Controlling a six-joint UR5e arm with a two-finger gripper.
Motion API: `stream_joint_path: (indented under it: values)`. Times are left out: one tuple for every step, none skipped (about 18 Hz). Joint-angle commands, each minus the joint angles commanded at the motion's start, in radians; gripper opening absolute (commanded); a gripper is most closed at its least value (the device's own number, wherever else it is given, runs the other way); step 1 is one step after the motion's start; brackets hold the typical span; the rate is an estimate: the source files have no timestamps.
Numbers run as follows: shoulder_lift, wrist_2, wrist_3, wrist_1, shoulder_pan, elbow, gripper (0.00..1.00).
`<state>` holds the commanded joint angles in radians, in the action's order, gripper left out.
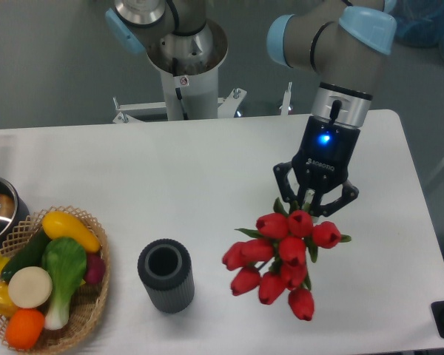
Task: Insert the flowers into the vase
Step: 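Carry the red tulip bunch with the gripper over the black vase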
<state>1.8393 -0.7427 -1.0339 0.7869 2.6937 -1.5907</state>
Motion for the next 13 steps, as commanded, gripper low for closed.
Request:
stream_joint_path:
  values:
    - [0.002, 0.023, -0.002, 0.000, -0.011, 0.000, 0.14]
    - [0.002, 0.049, -0.005, 0.000, -0.015, 0.000, 0.14]
    - [0.002, 0.087, -0.006, -0.002, -0.017, 0.000, 0.14]
    - [0.003, 0.136, -0.009, -0.002, -0.017, 0.002, 0.14]
    - [0.008, 0.193, -0.014, -0.014, -0.018, 0.000, 0.14]
    - [0.015, 0.238, -0.014, -0.038, -0.021, 0.002, 0.14]
    - [0.015, 0.265, -0.014, -0.049, -0.023, 0.003, 0.14]
    - [0.017, 0.290, -0.014, -0.051, -0.023, 0.002, 0.14]
    - [0.021, 0.321, -0.014, -0.051, -0.026, 0.002, 0.14]
    - [0.029, 0.362, -0.014, -0.051, -0.035, 0.002, 0.14]
    - [0.034, 0.405, -0.015, -0.051, -0.041, 0.000, 0.14]
    - [0.049, 0.458, -0.021, -0.052, -0.046, -0.005, 0.14]
    - [0.063, 0.492, -0.034, -0.051, -0.060, -0.002, 0.14]
